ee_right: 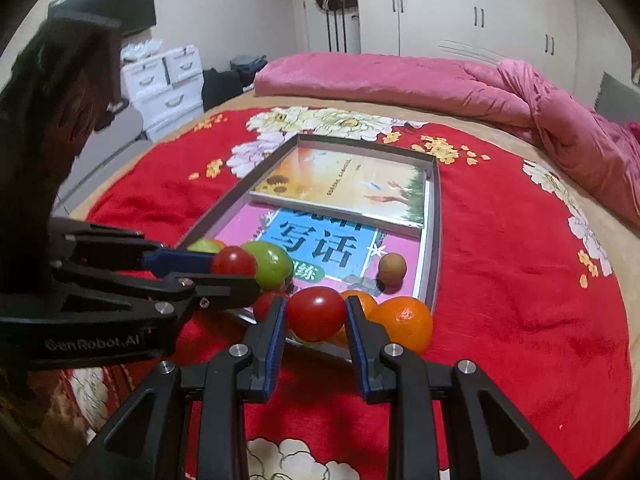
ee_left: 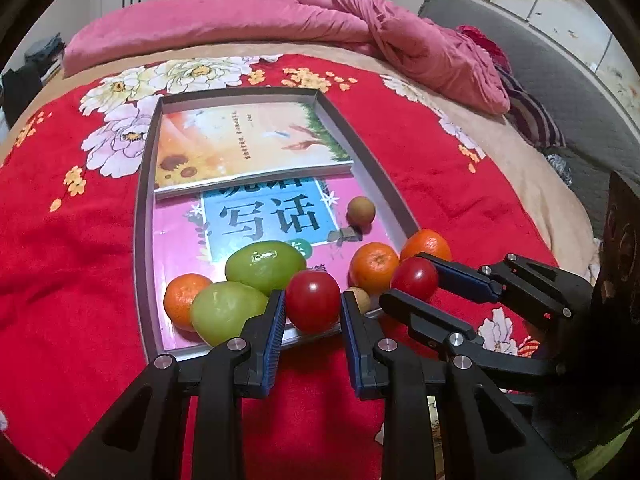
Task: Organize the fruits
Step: 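Carry both held cherry tomatoes to the tray, then lower the tomatoes into the tray and open both grippers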
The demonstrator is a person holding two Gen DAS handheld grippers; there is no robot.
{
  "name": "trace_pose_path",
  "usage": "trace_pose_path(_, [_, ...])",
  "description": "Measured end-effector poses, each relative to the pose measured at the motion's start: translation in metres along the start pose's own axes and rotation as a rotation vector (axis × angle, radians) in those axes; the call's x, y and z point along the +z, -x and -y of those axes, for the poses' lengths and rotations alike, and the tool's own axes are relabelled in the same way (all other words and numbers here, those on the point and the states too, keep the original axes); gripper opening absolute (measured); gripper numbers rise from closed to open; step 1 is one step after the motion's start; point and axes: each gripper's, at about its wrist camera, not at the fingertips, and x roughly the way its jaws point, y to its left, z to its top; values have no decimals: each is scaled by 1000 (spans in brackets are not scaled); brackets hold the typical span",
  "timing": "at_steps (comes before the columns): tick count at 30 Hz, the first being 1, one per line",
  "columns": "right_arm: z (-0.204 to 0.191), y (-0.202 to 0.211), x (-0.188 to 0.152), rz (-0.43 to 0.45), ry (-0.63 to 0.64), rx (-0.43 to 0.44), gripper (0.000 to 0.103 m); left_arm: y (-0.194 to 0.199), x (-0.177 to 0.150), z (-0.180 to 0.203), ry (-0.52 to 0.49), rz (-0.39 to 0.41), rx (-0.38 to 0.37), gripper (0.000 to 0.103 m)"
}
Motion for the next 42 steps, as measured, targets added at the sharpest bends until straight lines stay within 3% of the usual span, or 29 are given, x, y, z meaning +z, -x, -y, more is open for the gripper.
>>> trace_pose_path(11, [-7, -15, -8, -32, 75, -66, 30, -8, -2, 2, -8, -22, -2, 28])
trace_pose_path(24, [-12, 1, -16, -17, 118, -105, 41, -16, -4, 3, -6, -48, 7, 29])
trace_pose_path(29, [-6, 13, -14, 0, 85, -107, 46, -14, -5, 4, -6, -46, 0, 37])
trace_pose_path(39, [16, 36, -9, 38, -21, -117, 66, -6, -6, 6, -4, -33, -6, 49])
trace_pose_path(42, [23, 41, -9, 40, -61, -119, 67, -2, -6, 7, -3, -27, -11, 55])
